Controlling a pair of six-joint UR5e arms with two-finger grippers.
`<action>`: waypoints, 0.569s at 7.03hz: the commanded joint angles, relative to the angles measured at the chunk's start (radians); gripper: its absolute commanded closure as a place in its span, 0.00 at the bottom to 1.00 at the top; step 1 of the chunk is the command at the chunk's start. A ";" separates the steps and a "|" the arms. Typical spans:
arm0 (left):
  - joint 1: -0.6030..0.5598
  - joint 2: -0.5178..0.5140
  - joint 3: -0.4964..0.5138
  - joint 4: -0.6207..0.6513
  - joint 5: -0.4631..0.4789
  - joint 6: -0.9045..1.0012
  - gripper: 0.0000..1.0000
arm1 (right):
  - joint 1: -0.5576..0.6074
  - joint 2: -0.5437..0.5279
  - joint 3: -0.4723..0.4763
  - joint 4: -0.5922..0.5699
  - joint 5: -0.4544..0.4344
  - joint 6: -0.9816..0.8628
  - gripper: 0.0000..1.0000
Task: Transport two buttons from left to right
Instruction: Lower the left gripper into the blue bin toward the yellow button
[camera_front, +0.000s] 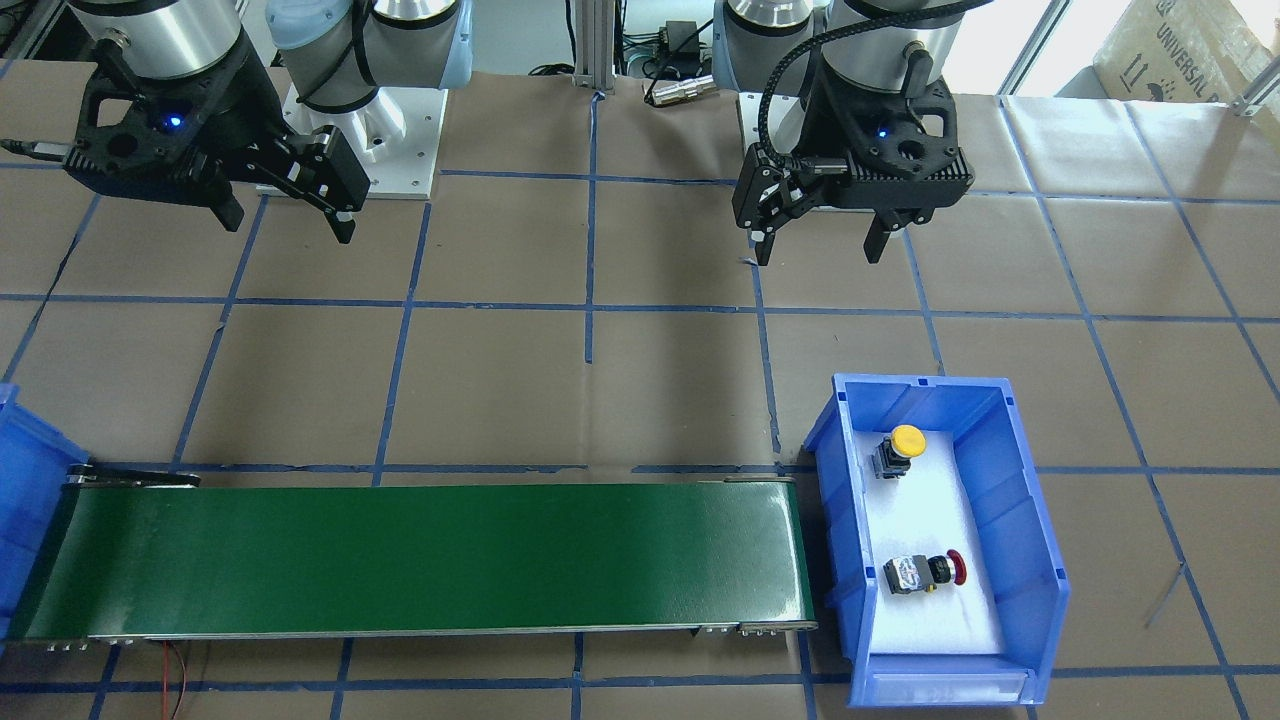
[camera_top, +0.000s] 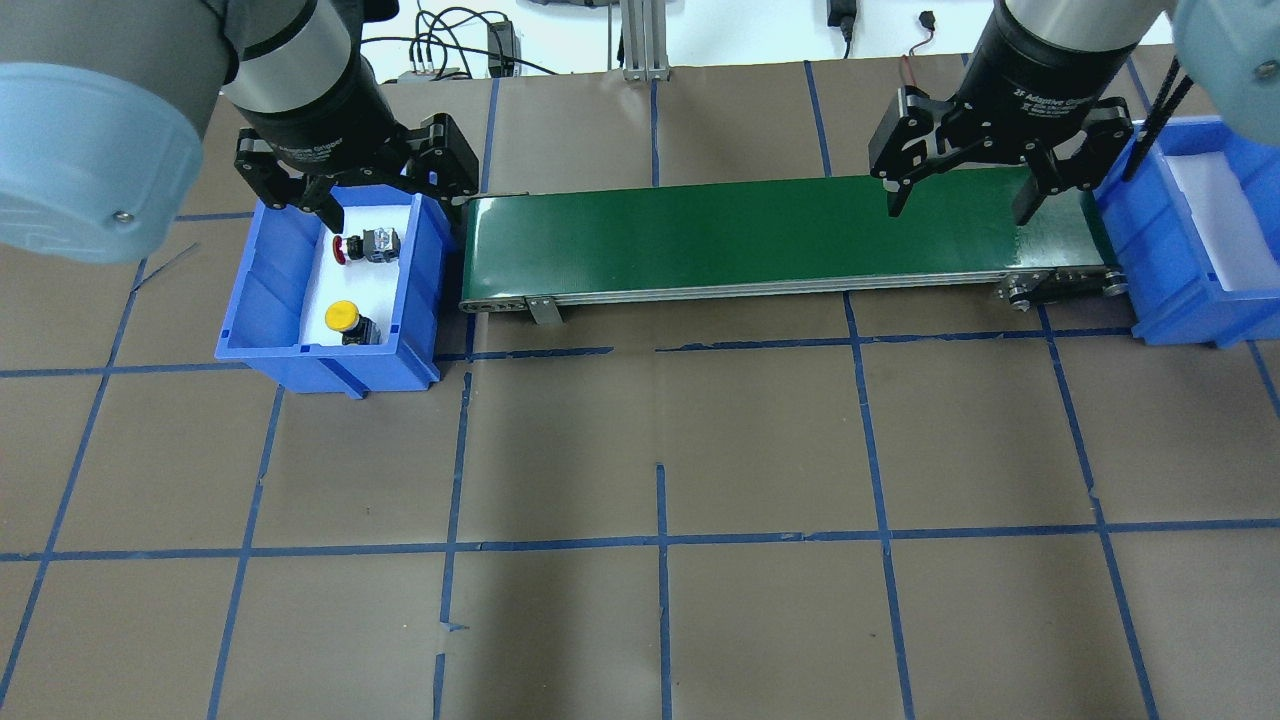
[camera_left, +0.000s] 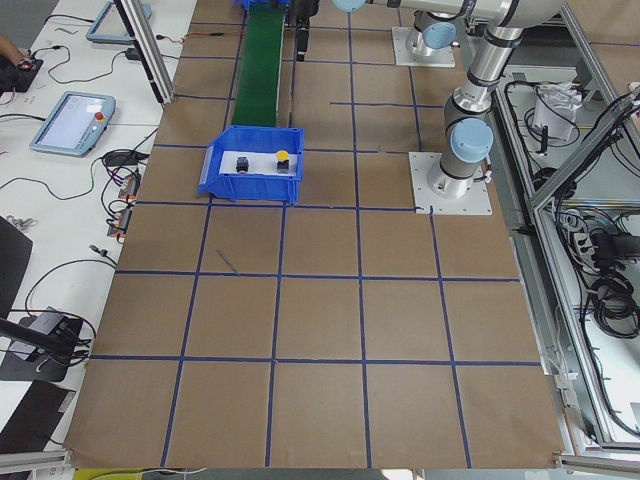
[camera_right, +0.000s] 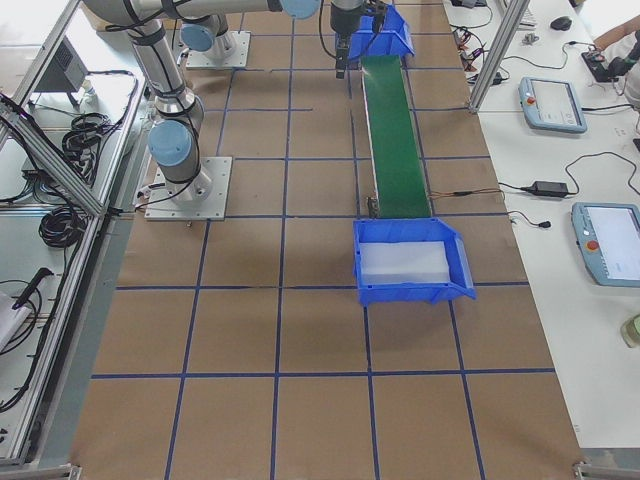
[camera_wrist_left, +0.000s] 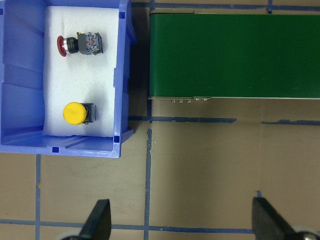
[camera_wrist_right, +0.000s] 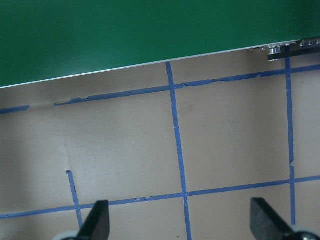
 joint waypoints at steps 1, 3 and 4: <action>-0.003 0.005 -0.002 -0.003 0.002 0.003 0.00 | 0.000 -0.002 0.000 0.002 0.001 0.000 0.00; 0.000 0.008 -0.001 -0.005 0.005 0.001 0.00 | 0.002 -0.002 -0.002 0.002 0.008 0.000 0.00; 0.012 0.008 0.007 -0.008 0.010 0.003 0.00 | 0.002 -0.003 -0.003 0.002 0.007 0.000 0.00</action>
